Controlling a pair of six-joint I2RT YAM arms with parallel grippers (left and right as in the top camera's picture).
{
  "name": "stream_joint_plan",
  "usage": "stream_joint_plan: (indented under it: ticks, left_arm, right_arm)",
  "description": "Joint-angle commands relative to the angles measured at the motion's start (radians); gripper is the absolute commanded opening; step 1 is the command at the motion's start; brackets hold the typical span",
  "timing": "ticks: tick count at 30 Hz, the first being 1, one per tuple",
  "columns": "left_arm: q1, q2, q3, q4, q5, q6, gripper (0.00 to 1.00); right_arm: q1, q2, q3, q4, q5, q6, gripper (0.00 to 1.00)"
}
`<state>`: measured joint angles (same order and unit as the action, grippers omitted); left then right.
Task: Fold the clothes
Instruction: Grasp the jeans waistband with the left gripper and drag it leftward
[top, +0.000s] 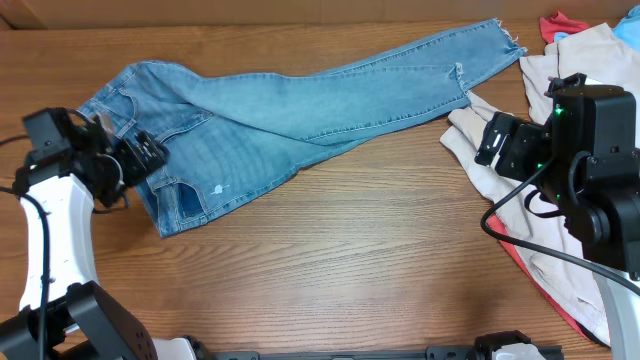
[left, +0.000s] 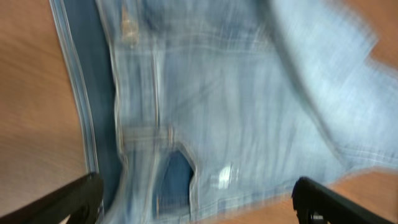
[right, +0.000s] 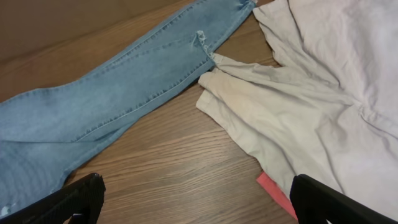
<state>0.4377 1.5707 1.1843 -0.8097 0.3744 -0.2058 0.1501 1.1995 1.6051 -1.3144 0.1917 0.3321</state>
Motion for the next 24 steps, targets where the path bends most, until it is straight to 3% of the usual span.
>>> stream_joint_plan:
  ticks: [1,8,12,19,21,22,24]
  left_arm:
    - [-0.013,0.037,-0.003,-0.105,-0.143,-0.063,1.0]
    - [-0.011,0.119,-0.065,-0.077,-0.259,-0.132,1.0]
    - [-0.021,0.174,-0.077,-0.019,-0.224,-0.13,0.79]
    - [-0.065,0.283,-0.077,-0.016,-0.19,-0.131,0.64]
    - [-0.079,0.307,-0.077,-0.017,-0.19,-0.131,0.52]
    - [-0.085,0.316,-0.077,-0.018,-0.19,-0.131,0.41]
    - [-0.089,0.322,-0.077,-0.028,-0.205,-0.131,0.07]
  right_arm:
    - [-0.007,-0.011,0.019,0.003,0.018,-0.006,1.0]
    - [-0.006,-0.011,0.019,0.004,0.018,-0.006,1.0]
    - [-0.006,-0.011,0.019,0.004,0.018,-0.006,1.0]
    - [-0.007,-0.011,0.019,0.004,0.018,-0.006,1.0]
    - [-0.007,-0.011,0.019,0.003,0.018,-0.006,1.0]
    - [-0.007,-0.011,0.019,0.003,0.018,-0.006,1.0]
    - [-0.007,-0.011,0.019,0.003,0.018,-0.006,1.0]
